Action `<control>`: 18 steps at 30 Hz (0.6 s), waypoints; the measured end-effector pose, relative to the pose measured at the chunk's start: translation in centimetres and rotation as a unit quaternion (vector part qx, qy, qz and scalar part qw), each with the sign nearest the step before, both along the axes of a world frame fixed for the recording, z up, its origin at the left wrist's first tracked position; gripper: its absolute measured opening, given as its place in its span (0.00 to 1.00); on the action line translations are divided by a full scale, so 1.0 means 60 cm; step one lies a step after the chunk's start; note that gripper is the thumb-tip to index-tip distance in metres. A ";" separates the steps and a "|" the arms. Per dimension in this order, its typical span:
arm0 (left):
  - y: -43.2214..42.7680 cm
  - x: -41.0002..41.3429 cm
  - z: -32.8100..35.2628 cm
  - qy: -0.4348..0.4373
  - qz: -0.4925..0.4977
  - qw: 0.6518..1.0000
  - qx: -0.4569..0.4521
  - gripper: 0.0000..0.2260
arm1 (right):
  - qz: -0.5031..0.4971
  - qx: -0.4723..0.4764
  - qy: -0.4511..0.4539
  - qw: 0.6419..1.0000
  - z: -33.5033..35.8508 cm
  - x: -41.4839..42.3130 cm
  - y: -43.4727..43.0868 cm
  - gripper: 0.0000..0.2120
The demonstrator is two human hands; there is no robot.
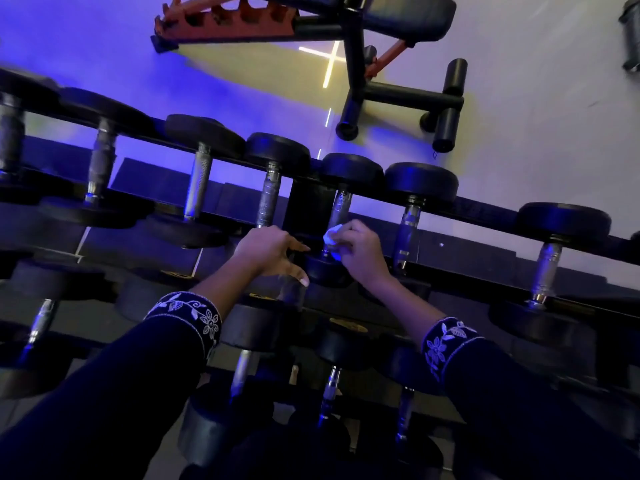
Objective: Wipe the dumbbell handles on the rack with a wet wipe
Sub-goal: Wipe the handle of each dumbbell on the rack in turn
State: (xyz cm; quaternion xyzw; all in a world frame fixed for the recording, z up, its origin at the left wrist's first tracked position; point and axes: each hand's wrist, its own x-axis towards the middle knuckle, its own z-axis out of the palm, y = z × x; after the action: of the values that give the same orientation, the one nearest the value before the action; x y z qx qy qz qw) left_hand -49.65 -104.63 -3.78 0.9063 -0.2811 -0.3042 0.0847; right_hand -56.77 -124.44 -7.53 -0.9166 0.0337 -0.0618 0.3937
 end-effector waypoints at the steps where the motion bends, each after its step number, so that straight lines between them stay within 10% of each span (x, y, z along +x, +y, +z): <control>1: 0.000 -0.001 0.001 -0.003 -0.001 1.000 0.000 0.43 | -0.037 0.009 -0.007 0.999 0.002 0.016 -0.002 0.03; 3: -0.001 -0.004 0.006 -0.010 -0.003 1.000 0.003 0.43 | -0.203 0.075 -0.001 0.976 0.002 0.064 -0.006 0.03; 6: -0.004 -0.010 0.009 -0.053 -0.024 0.998 0.017 0.42 | -0.394 0.331 0.096 0.852 0.000 0.124 -0.011 0.04; 8: -0.004 -0.013 0.009 -0.076 -0.041 0.996 0.032 0.43 | -0.392 0.450 0.138 0.790 -0.009 0.125 -0.016 0.08; 18: -0.017 -0.007 0.015 -0.085 -0.043 0.994 0.050 0.44 | -0.334 0.539 0.267 0.726 -0.017 0.104 -0.026 0.13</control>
State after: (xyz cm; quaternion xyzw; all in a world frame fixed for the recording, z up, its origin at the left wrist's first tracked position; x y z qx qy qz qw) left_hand -50.05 -105.67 -2.87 0.9191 -0.3104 -0.2429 0.0019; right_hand -50.52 -125.97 -8.55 -0.4586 0.4685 0.0863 0.7502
